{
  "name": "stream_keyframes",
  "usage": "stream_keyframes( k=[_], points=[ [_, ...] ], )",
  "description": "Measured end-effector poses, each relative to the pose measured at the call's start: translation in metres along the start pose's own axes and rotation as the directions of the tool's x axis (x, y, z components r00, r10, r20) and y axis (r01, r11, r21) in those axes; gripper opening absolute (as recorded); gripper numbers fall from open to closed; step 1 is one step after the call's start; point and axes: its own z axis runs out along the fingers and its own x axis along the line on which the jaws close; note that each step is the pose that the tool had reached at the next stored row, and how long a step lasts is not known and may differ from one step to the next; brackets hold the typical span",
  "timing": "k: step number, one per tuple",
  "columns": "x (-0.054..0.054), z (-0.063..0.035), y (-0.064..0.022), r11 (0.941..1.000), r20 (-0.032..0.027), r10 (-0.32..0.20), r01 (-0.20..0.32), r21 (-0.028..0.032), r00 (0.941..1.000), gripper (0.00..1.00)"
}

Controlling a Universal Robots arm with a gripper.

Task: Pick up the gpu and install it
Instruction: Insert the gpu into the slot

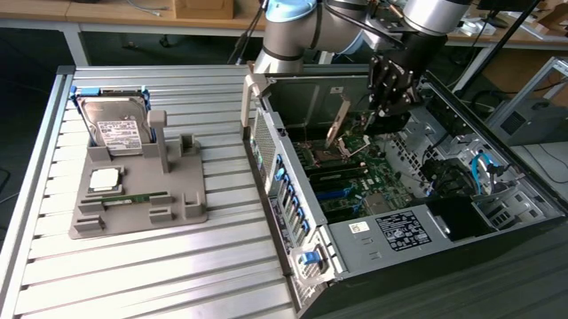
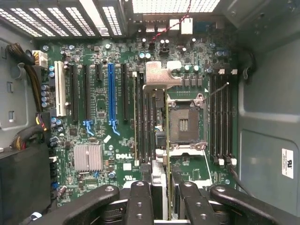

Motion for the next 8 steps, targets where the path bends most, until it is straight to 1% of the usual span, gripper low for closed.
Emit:
stream_keyframes(
  k=[8],
  points=[
    [0.0009, 0.0027, 0.0003, 1.0, 0.0, 0.0, 0.0, 0.0, 1.0, 0.27]
  ],
)
